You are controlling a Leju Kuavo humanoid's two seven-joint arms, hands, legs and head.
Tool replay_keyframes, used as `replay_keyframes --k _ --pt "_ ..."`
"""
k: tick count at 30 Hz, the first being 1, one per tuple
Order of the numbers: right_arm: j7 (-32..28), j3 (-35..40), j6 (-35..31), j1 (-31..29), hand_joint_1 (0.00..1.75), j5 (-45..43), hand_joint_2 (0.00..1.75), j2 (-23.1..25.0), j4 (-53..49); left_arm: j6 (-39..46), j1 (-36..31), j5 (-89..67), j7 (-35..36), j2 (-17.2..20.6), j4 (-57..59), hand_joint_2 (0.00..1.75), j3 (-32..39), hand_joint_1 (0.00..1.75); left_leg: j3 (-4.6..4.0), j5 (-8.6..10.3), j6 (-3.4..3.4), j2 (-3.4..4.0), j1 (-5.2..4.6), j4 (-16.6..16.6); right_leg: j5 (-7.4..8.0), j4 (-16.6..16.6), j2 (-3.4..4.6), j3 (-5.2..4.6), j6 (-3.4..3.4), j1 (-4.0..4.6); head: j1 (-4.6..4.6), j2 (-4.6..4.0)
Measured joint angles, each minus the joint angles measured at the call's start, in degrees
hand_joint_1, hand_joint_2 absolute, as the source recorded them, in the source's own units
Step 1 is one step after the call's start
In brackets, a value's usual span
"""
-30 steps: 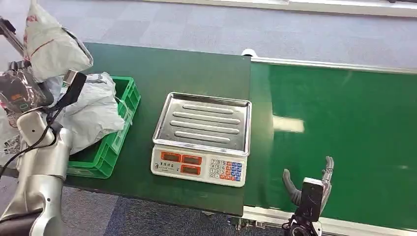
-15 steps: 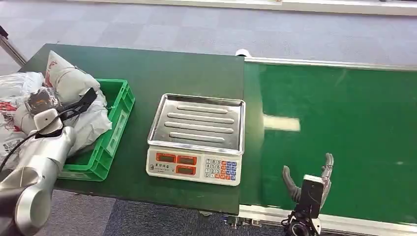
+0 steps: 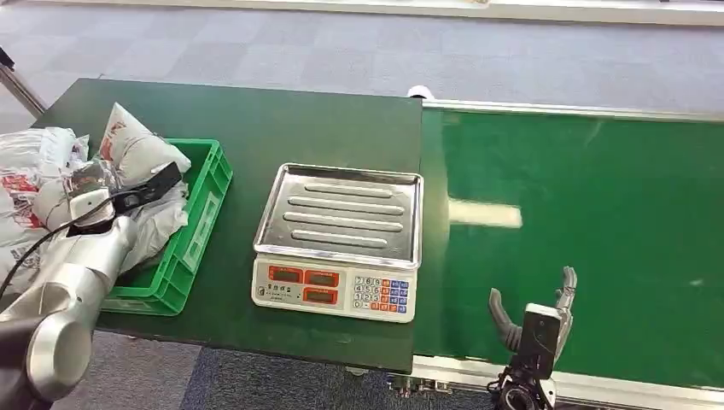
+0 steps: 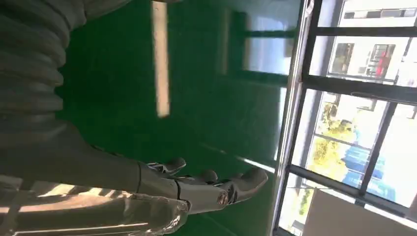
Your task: Moved the parcel from conveyor to table for the left to box.
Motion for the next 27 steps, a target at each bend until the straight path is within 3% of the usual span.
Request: replay_keyframes --k 4,9,12,27 --pt "0.0 0.0 -0.1 -0.1 0.00 0.0 1.75 0.0 0.0 3.4 0.2 0.1 -1.7 -1.2 0.2 1.75 0.9 0.00 -0.01 0.03 -0.03 -0.03 0.00 0.0 0.00 0.0 -0.02 -0.01 0.00 0.00 -0.02 0.00" --pt "0.2 -0.1 -0.1 0.2 0.00 0.2 1.75 0.0 -0.1 23.6 1.5 0.8 -6.7 -3.4 0.2 1.75 4.3 0.00 -0.14 0.07 -0.04 -0.20 0.00 0.0 -0.01 0.0 -0.18 -0.04 0.00 0.00 0.02 0.00" --pt "0.2 0.0 -0.5 0.3 0.00 0.2 1.75 0.0 -0.1 30.0 2.0 0.3 -9.2 -4.1 -0.8 1.75 5.8 0.00 -0.18 0.07 -0.04 -0.21 -0.01 0.0 -0.01 0.0 -0.19 -0.07 0.00 -0.01 0.02 0.00" --pt "0.0 0.3 -1.2 0.3 0.00 -0.5 1.75 0.0 0.5 35.7 3.5 0.3 -10.7 -5.4 -3.9 1.75 6.2 0.00 -0.32 0.08 -0.04 -0.41 0.00 0.0 -0.01 0.0 -0.36 -0.16 0.00 0.00 0.02 0.00"
